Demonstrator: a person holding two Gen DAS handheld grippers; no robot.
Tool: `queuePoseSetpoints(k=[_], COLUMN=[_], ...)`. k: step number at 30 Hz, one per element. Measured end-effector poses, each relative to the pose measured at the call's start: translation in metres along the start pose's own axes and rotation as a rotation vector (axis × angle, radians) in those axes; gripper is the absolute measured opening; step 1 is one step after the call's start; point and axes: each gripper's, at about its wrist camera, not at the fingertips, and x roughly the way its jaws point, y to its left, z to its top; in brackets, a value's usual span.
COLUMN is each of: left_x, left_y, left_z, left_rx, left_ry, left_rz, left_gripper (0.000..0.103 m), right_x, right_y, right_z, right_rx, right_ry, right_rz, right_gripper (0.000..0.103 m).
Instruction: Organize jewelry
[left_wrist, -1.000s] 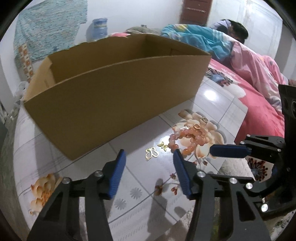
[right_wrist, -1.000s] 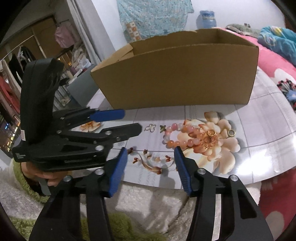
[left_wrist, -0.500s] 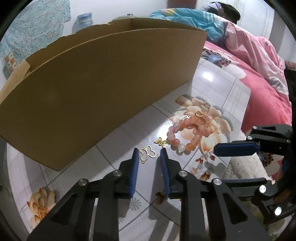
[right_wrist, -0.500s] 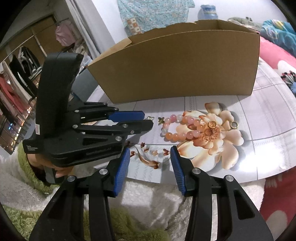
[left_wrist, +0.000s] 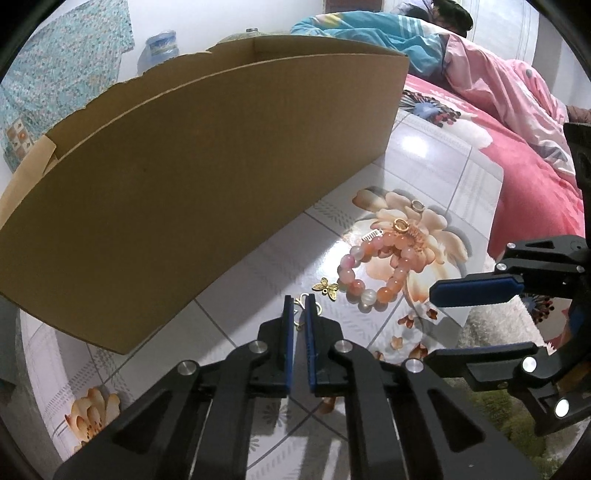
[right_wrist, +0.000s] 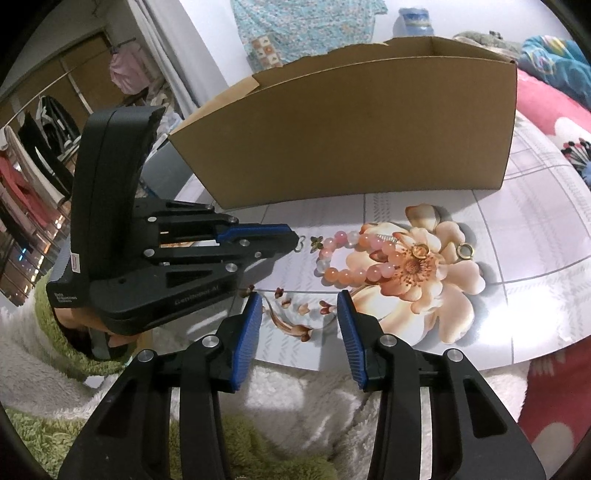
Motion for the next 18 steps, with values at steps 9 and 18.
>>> queuePoseSetpoints(k=[9, 18], left_x=[-0.007, -0.015], left_y=[0.007, 0.022], left_z=[-0.008, -0.019], left_rx=[-0.025, -0.109], left_ry=[0.005, 0.008], left_rz=[0.018, 0.030], left_gripper=[0.005, 0.006], right_x=[0.008, 0.033], right_y=[0.006, -0.002], right_z=[0.003, 0.018], right_rx=[-0.031, -0.046], right_ry=[0.016, 0.036], right_rz=[0.023, 0.017], right_gripper=[0.035, 0.027])
